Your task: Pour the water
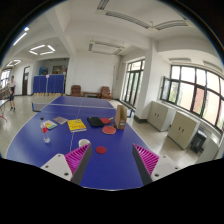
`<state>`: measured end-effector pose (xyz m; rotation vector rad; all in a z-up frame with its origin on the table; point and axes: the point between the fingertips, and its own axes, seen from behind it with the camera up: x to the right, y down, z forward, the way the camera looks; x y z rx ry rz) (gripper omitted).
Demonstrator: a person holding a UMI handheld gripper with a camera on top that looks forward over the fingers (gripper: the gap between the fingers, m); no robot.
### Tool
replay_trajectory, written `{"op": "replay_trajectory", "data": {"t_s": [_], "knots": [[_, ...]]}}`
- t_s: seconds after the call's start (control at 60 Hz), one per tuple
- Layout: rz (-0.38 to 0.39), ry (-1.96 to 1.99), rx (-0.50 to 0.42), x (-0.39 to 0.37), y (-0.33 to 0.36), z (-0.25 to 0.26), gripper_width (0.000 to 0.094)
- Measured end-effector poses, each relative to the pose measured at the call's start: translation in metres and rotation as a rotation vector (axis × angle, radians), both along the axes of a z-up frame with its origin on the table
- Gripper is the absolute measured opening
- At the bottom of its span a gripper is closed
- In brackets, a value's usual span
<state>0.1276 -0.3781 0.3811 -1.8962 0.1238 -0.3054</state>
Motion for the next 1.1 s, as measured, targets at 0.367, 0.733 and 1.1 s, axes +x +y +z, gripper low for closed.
{"op": "replay_trajectory", "data": {"t_s": [0.367,0.733,1.1], "knots": [[0.020,0.000,-0.138,-0.042,-0.004,-0.103,0.0853],[0.283,0.147,-0.210,-0.302,0.102,-0.231,0.0852],[0.353,0.144,-0.011,-0.452,0.385,-0.251,0.0854]]}}
